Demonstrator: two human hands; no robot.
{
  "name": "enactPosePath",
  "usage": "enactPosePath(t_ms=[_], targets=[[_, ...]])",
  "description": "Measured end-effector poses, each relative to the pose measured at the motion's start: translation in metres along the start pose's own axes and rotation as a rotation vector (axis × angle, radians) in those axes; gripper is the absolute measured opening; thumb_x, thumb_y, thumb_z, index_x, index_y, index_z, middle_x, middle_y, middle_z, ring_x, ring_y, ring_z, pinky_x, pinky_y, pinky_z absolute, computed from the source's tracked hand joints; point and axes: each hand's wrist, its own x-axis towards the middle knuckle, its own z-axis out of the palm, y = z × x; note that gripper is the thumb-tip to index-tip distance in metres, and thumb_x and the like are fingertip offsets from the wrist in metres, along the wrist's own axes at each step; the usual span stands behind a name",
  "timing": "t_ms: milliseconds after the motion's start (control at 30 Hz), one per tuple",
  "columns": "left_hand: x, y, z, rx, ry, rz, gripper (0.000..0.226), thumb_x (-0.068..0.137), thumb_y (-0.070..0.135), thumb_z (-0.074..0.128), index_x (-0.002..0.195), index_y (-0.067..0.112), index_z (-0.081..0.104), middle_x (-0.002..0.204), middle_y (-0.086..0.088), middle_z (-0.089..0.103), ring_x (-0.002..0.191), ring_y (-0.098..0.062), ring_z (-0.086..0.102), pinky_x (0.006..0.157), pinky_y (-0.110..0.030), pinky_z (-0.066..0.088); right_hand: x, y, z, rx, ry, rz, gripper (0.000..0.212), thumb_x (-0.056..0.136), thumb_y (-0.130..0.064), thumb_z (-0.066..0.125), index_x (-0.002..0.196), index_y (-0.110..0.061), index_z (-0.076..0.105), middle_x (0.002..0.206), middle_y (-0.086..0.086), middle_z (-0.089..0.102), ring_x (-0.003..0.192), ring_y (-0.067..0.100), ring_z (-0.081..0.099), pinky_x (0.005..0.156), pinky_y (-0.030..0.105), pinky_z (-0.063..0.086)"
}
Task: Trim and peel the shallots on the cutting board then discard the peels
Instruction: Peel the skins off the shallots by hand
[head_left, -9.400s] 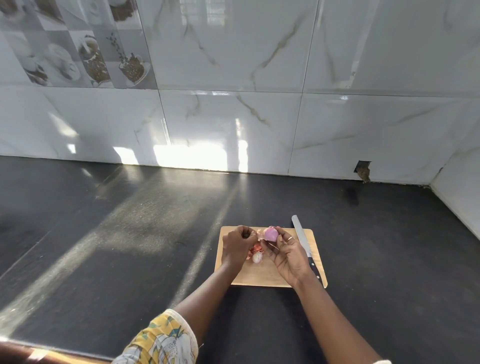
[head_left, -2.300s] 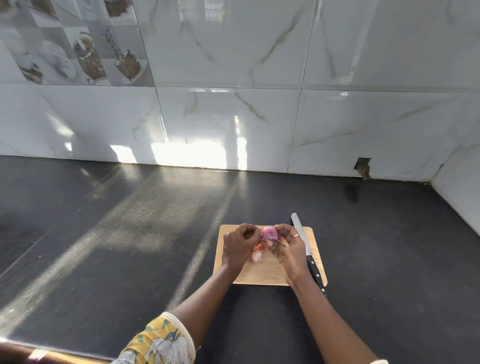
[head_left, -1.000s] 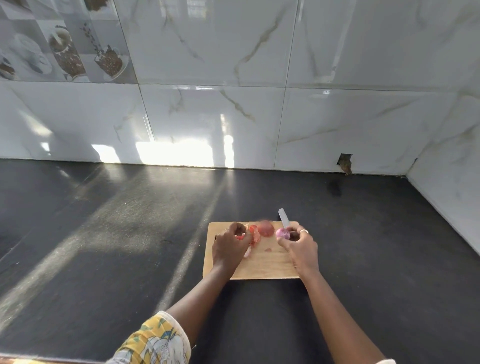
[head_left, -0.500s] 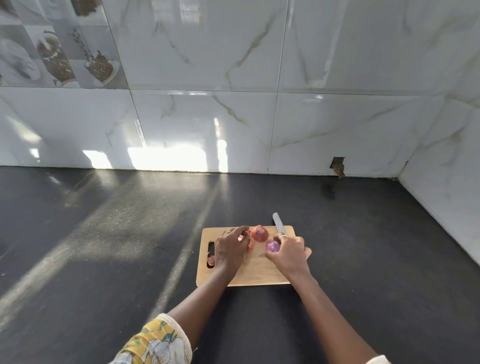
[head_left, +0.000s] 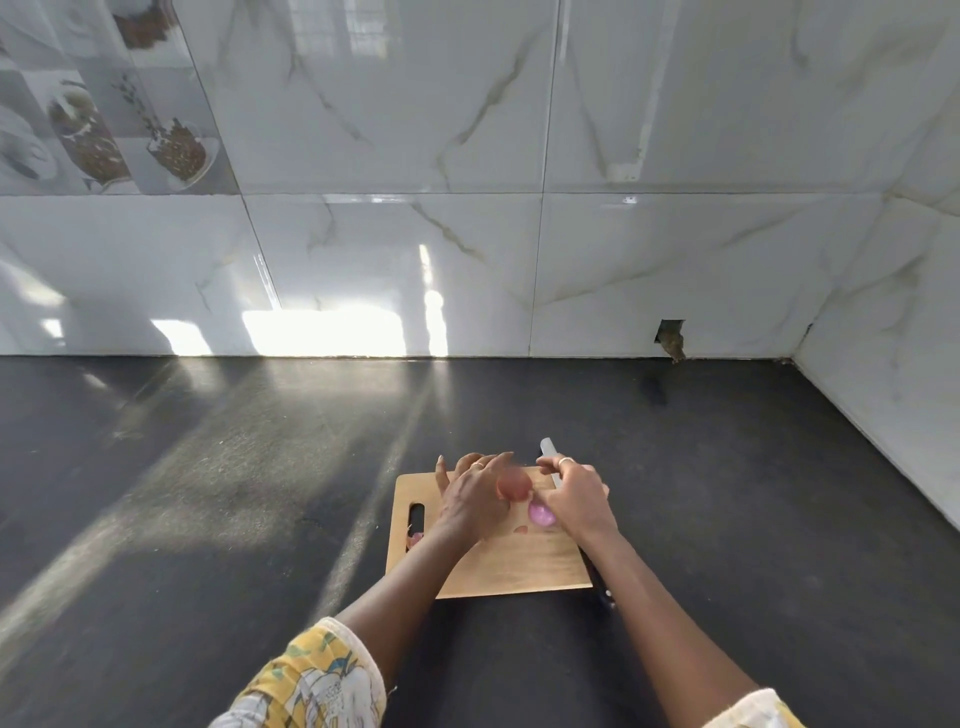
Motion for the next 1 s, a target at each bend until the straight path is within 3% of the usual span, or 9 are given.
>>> enactPosePath(t_ms=[133, 333, 467, 600, 733, 867, 933, 1000], targets=[[0.004, 0.003, -0.002, -0.014, -0.064, 0.007, 0.05, 0.085, 0.022, 0.047, 0.134, 0.032, 0.043, 0.133, 0.008, 0.054, 0.136, -0.013, 0.025, 0.11, -0.059, -0.014, 0.006, -0.009, 0.007, -0.194, -0.073, -0.023, 0.053, 0.079, -0.033, 0.064, 0.129, -0.023, 0.053, 0.118, -0.002, 0.062, 0.123, 0.021, 0.04, 0.096, 0.034, 0.027], [0.01, -0.007, -0.003, -0.088, -0.07, 0.003, 0.052, 0.081, 0.014, 0.055, 0.127, 0.036, 0.049, 0.119, 0.006, 0.063, 0.13, -0.017, 0.031, 0.111, -0.056, -0.006, 0.011, -0.019, 0.002, -0.238, -0.156, -0.046, 0.033, 0.079, -0.031, 0.064, 0.111, -0.025, 0.063, 0.103, -0.003, 0.067, 0.108, 0.02, 0.051, 0.085, 0.035, 0.03], [0.015, -0.011, -0.002, -0.191, 0.038, -0.011, 0.042, 0.08, 0.023, 0.064, 0.12, 0.034, 0.057, 0.114, 0.007, 0.065, 0.128, -0.017, 0.035, 0.111, -0.052, -0.001, 0.015, -0.015, 0.002, -0.178, -0.153, -0.106, 0.04, 0.084, -0.015, 0.055, 0.121, -0.026, 0.059, 0.119, 0.0, 0.061, 0.12, 0.023, 0.046, 0.098, 0.035, 0.028], [0.016, -0.01, -0.005, -0.241, 0.154, 0.017, 0.04, 0.077, 0.038, 0.069, 0.115, 0.027, 0.061, 0.113, 0.01, 0.066, 0.123, -0.014, 0.044, 0.11, -0.049, 0.004, 0.015, -0.01, 0.007, 0.084, -0.13, -0.168, 0.041, 0.089, -0.009, 0.057, 0.128, -0.023, 0.055, 0.125, -0.001, 0.056, 0.123, 0.019, 0.046, 0.107, 0.034, 0.035], [0.01, -0.009, -0.007, -0.252, 0.279, 0.013, 0.045, 0.071, 0.053, 0.07, 0.105, 0.024, 0.064, 0.104, 0.011, 0.069, 0.113, -0.011, 0.054, 0.11, -0.044, 0.009, 0.004, -0.015, 0.0, 0.314, -0.096, -0.191, 0.04, 0.092, -0.007, 0.056, 0.129, -0.02, 0.05, 0.117, -0.002, 0.057, 0.11, 0.009, 0.053, 0.094, 0.017, 0.042], [0.0, -0.008, -0.005, -0.248, 0.378, 0.001, 0.045, 0.068, 0.058, 0.07, 0.093, 0.021, 0.065, 0.09, 0.01, 0.071, 0.096, -0.01, 0.062, 0.107, -0.037, 0.019, -0.007, -0.02, -0.001, 0.522, -0.085, -0.157, 0.028, 0.094, -0.001, 0.051, 0.116, -0.017, 0.052, 0.111, -0.003, 0.06, 0.101, 0.001, 0.057, 0.083, 0.006, 0.045], [-0.006, -0.006, -0.006, -0.271, 0.429, 0.003, 0.048, 0.064, 0.062, 0.068, 0.086, 0.019, 0.065, 0.083, 0.009, 0.071, 0.087, -0.01, 0.065, 0.101, -0.03, 0.028, -0.011, -0.021, 0.0, 0.639, -0.095, -0.12, 0.022, 0.094, -0.001, 0.052, 0.109, -0.017, 0.056, 0.107, -0.004, 0.063, 0.1, 0.002, 0.06, 0.082, 0.009, 0.048], [-0.013, -0.004, -0.009, -0.305, 0.448, -0.013, 0.055, 0.059, 0.069, 0.056, 0.081, 0.019, 0.064, 0.078, 0.009, 0.071, 0.082, -0.01, 0.064, 0.092, -0.026, 0.033, -0.015, -0.021, 0.003, 0.797, -0.124, -0.064, 0.019, 0.091, -0.003, 0.057, 0.107, -0.013, 0.059, 0.107, 0.003, 0.067, 0.103, 0.014, 0.064, 0.086, 0.021, 0.053]])
